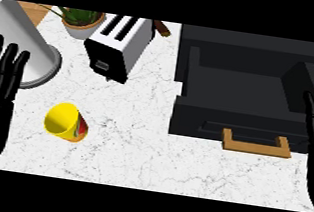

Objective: Pick up the cup, place it into the drawer and close the drawer

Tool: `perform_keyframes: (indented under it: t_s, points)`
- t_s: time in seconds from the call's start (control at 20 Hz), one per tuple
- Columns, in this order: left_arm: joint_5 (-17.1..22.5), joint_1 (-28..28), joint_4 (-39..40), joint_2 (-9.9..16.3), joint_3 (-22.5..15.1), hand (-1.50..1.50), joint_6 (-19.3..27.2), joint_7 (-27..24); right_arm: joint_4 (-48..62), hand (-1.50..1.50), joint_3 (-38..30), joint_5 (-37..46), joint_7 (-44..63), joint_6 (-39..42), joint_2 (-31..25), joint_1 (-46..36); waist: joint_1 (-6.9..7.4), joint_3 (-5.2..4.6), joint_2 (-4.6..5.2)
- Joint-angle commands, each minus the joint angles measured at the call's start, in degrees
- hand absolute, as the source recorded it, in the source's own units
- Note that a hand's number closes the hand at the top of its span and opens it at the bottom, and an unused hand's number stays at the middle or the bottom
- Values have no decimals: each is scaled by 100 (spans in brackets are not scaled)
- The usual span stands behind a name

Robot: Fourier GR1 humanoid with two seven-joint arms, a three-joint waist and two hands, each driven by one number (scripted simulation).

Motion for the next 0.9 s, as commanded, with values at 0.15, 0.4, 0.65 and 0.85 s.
perform_keyframes:
  t_s: [0.15, 0.4, 0.65, 0.85]
  points:
    - [1636, 185, -159, 826, 132, -150, -1720, -232, -263, -150, -87, -66, 17, 84, -122, -78, -21, -14, 297]
    - [3345, 346, 874, 1284, 588, -150, -2477, 473, 325, -150, 299, -42, 558, 346, -232, -376, 80, -24, 363]
    - [3992, 197, 1899, 1763, 1163, -150, -3189, 383, 804, -150, 68, -318, 478, 596, -355, -610, -14, -6, 326]
    - [3394, -537, 2966, 1939, 1275, -150, -3353, 213, 1176, -150, -130, -416, 334, 723, -425, -927, -47, -4, 327]
